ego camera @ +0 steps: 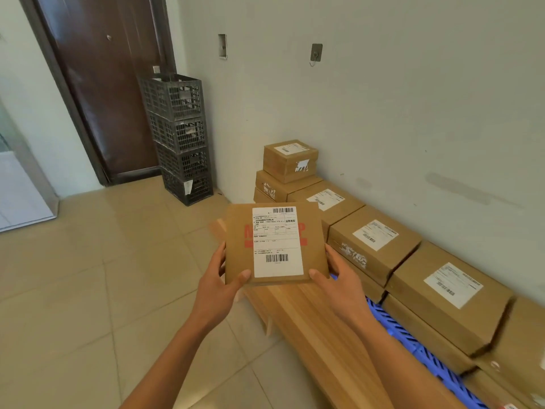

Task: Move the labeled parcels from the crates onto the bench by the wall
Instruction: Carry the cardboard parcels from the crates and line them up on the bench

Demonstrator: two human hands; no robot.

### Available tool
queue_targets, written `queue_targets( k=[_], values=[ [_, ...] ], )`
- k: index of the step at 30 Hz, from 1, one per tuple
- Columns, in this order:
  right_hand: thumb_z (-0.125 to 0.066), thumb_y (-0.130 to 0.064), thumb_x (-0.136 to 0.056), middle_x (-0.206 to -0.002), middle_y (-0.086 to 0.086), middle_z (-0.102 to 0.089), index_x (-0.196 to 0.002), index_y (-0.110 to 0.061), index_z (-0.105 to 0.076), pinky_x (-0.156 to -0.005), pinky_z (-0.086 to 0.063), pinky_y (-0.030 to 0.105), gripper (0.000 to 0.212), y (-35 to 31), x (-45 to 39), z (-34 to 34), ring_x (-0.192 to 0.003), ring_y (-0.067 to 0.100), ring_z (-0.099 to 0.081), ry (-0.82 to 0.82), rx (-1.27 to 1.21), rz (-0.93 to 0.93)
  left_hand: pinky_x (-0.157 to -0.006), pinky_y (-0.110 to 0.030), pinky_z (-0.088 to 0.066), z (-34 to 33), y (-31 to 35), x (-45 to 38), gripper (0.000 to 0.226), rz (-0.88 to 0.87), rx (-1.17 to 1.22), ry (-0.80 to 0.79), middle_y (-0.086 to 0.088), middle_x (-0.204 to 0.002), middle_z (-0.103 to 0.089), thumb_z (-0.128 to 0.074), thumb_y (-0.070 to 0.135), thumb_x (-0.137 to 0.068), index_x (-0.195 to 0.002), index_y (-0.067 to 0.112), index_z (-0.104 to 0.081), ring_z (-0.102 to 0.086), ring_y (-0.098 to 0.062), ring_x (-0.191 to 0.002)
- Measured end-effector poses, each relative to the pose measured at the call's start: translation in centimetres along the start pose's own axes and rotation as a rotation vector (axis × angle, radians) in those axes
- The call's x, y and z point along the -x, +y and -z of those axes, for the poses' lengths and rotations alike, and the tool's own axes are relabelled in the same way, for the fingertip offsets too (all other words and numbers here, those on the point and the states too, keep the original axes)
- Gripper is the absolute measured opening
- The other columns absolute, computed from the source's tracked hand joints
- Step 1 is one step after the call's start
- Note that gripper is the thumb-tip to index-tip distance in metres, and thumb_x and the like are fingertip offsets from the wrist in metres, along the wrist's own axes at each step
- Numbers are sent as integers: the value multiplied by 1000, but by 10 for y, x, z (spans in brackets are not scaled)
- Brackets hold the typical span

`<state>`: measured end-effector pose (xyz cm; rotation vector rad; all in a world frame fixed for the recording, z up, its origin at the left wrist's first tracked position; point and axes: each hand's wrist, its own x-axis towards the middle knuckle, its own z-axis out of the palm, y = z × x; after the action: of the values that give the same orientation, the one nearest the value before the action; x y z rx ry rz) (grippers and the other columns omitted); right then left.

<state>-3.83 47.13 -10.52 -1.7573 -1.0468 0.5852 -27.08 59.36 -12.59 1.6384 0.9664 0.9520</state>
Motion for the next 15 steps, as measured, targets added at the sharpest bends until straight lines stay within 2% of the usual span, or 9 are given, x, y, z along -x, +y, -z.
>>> queue_targets(
  k=[5, 8, 10, 12, 13, 15],
  values=[
    [-65, -34, -97, -121, -40, -53, -143, -49, -40, -85, -46, 13, 55, -26, -59, -39, -111, -19, -51, 43, 81, 9, -105, -38, -50, 42, -19, -92, 72, 15, 33, -105, 25, -136, -59, -71, 17, -94, -152, 44, -36, -56, -3, -126],
    [-61, -37, -98, -125, -36, -54, -140, -50, -40, -78, -49, 8, 49, -36, -96, -49, -114, -13, -54, 78, 43, -25, -108, -40, -48, 57, -25, -141, 69, 32, 50, -190, 21, -135, -62, -65, 4, -96, -151, 39, -40, -58, -4, -126],
    [-61, -44, -97, -135, -34, -49, -149, -47, -34, -85, -46, 10, 59, -39, -118, -52, -120, -9, -51, 109, 27, -36, -108, -31, -47, 58, -29, -164, 69, 58, 68, -239, 31, -130, -62, -61, -2, -96, -149, 37, -39, -57, 4, -123],
    [-61, -47, -95, -134, -40, -43, -155, -44, -26, -99, -44, 23, 70, -41, -140, -51, -121, -10, -48, 145, 32, -22, -101, -17, -48, 55, -32, -185, 69, 71, 72, -305, 46, -118, -59, -57, -7, -97, -145, 37, -35, -55, 17, -116],
    [-62, -48, -94, -130, -43, -42, -156, -44, -24, -101, -45, 26, 72, -42, -150, -50, -118, -13, -49, 154, 21, -32, -102, -19, -48, 55, -36, -196, 69, 87, 77, -342, 45, -122, -58, -57, -7, -97, -148, 35, -34, -54, 15, -119],
    [-64, -46, -94, -127, -43, -45, -154, -48, -25, -94, -49, 15, 72, -43, -167, -44, -109, -26, -48, 151, -31, -52, -113, -37, -44, 51, -44, -220, 70, 99, 80, -417, 28, -139, -56, -58, -1, -99, -156, 30, -32, -52, 1, -131]
  ],
)
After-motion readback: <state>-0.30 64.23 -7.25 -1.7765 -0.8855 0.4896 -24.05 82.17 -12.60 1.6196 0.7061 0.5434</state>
